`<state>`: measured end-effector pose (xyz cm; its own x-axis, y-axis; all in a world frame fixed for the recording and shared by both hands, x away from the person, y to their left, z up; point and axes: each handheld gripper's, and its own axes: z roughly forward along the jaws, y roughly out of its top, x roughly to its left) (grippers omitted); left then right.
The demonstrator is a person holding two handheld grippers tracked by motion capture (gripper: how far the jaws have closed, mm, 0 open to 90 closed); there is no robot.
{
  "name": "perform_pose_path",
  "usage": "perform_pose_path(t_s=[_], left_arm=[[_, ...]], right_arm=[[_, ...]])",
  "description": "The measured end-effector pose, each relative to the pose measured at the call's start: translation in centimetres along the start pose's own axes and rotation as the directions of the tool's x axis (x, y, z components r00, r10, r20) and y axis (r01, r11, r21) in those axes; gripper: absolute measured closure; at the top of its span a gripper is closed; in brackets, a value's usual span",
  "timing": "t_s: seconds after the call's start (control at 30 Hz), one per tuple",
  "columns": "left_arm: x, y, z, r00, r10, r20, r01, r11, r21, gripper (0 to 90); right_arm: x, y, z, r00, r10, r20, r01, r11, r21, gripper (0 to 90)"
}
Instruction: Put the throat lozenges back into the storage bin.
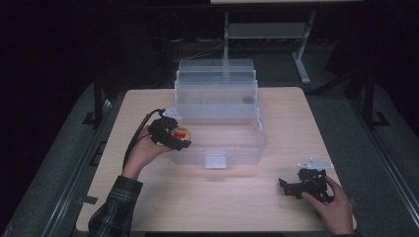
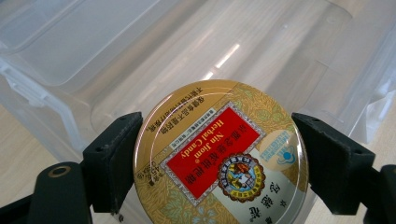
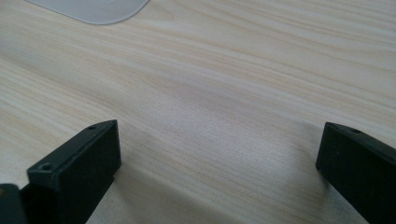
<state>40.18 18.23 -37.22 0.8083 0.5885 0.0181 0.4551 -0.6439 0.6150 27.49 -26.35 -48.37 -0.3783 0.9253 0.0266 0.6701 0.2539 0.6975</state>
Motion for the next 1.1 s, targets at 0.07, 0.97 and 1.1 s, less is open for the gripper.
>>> perform_pose_path(t_s=[0.07,0.97,1.1], left_arm=[[0.0,0.0,0.0,1.0,0.0,0.0,0.0,1.0,-0.002,18.5],[-0.1,-0.2,-1.7,0.9999,-0.015,0.003,0.015,0.9989,-0.044,18.1],[-0.1,-0.3,-2.0,0.9998,-0.018,0.002,0.018,0.9988,-0.045,17.5]], right_arm=[[0.0,0.0,0.0,1.0,0.0,0.0,0.0,1.0,0.0,0.0],[0.0,0.0,0.0,1.0,0.0,0.0,0.0,1.0,0.0,0.0],[0.0,0.0,0.0,1.0,0.0,0.0,0.0,1.0,0.0,0.0]])
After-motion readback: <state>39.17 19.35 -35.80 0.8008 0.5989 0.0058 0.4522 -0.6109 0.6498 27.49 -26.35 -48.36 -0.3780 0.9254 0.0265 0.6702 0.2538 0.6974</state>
